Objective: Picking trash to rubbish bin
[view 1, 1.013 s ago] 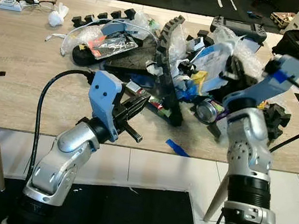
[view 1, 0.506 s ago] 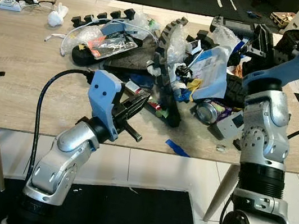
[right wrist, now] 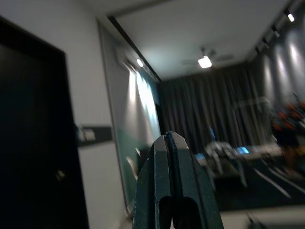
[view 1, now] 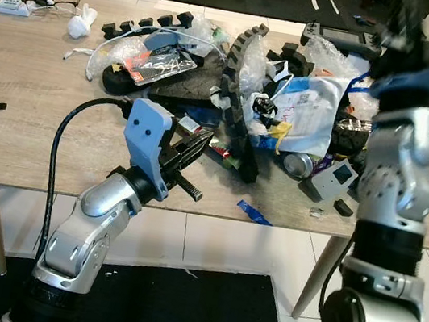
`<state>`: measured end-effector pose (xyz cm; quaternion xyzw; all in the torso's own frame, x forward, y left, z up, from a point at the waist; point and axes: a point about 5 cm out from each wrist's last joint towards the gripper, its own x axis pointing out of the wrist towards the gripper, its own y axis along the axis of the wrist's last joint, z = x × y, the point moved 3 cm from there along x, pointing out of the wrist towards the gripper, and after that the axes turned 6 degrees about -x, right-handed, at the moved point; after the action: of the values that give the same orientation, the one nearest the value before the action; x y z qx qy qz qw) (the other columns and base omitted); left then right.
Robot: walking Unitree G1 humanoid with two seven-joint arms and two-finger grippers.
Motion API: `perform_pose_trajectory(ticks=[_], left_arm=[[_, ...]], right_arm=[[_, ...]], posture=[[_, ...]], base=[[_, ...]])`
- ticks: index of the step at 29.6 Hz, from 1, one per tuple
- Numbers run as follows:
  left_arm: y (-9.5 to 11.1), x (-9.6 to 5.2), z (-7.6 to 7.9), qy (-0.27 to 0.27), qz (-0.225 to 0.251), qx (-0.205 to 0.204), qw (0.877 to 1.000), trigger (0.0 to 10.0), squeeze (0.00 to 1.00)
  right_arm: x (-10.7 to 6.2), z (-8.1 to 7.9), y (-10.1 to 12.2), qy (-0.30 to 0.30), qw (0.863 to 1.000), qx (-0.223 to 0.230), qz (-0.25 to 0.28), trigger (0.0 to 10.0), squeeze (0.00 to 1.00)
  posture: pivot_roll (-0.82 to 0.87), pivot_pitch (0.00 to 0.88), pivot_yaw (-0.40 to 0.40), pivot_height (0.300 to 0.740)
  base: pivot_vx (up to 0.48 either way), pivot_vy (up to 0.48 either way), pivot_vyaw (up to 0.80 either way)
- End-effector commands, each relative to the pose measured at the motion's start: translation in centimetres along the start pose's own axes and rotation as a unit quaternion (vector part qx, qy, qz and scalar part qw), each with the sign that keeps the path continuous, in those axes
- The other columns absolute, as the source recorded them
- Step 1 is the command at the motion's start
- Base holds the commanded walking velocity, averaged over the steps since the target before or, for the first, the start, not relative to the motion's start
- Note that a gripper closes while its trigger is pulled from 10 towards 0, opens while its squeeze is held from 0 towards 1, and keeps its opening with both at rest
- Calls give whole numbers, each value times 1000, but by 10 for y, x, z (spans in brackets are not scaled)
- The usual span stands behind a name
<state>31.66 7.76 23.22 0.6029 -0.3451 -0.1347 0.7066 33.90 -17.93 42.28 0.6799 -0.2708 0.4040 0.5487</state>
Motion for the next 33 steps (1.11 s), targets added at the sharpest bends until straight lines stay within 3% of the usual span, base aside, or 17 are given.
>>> perform_pose_trajectory(ticks=[1, 8, 9, 10, 13, 14, 15, 19, 20, 22, 33], left_arm=[[-4, 0, 1, -2, -3, -7, 1000, 10000, 0], [-5, 1, 2, -3, -4, -8, 1000, 10000, 0], [-5, 1, 2, -3, -3, -7, 1000, 10000, 0], [-5, 1, 2, -3, -3, -7, 1000, 10000, 0], [-5, 1, 2, -3, -4, -7, 1000, 10000, 0], [-5, 1, 2, -4, -4, -7, 1000, 10000, 0], [-5, 1, 2, -4, -4, -7, 1000, 10000, 0], [-6, 0, 4, -8, -5, -8, 1000, 10000, 0], [-6, 0, 4, -8, -5, -8, 1000, 10000, 0], [-6, 0, 5, -9, -6, -10, 1000, 10000, 0], [-7, 0, 7, -12, -6, -11, 1000, 10000, 0]], right_arm=[[3, -3, 14, 12, 1000, 3, 25, 0, 0], [7, -5, 9, 23, 1000, -6, 6, 0, 0], [4, -1, -1, 16, 999, -20, -22, 3137, 0], [-2, 10, -19, 0, 996, -47, -71, 10000, 0], [-9, 18, -32, -13, 991, -72, -110, 10000, 0], [-20, 30, -47, -24, 983, -99, -150, 10000, 1000], [-20, 30, -47, -24, 983, -99, -150, 10000, 1000], [-57, 61, -85, -61, 944, -164, -280, 10000, 1000], [-57, 61, -85, -61, 944, -164, -280, 10000, 1000], [-73, 72, -95, -82, 929, -170, -319, 10000, 1000], [-87, 75, -106, -85, 920, -158, -350, 10000, 1000]], posture=[[4, 199, -26, 740], [3, 197, -28, 740], [3, 197, -28, 740], [2, 197, -27, 740], [2, 197, -27, 740], [2, 197, -27, 740], [2, 197, -27, 740], [1, 198, -29, 740], [1, 198, -29, 740], [3, 199, -29, 740], [0, 188, -30, 740]], base=[[0, 0, 0], [0, 0, 0], [0, 0, 0], [0, 0, 0], [0, 0, 0], [0, 0, 0], [0, 0, 0], [0, 0, 0], [0, 0, 0], [0, 0, 0], [0, 0, 0]])
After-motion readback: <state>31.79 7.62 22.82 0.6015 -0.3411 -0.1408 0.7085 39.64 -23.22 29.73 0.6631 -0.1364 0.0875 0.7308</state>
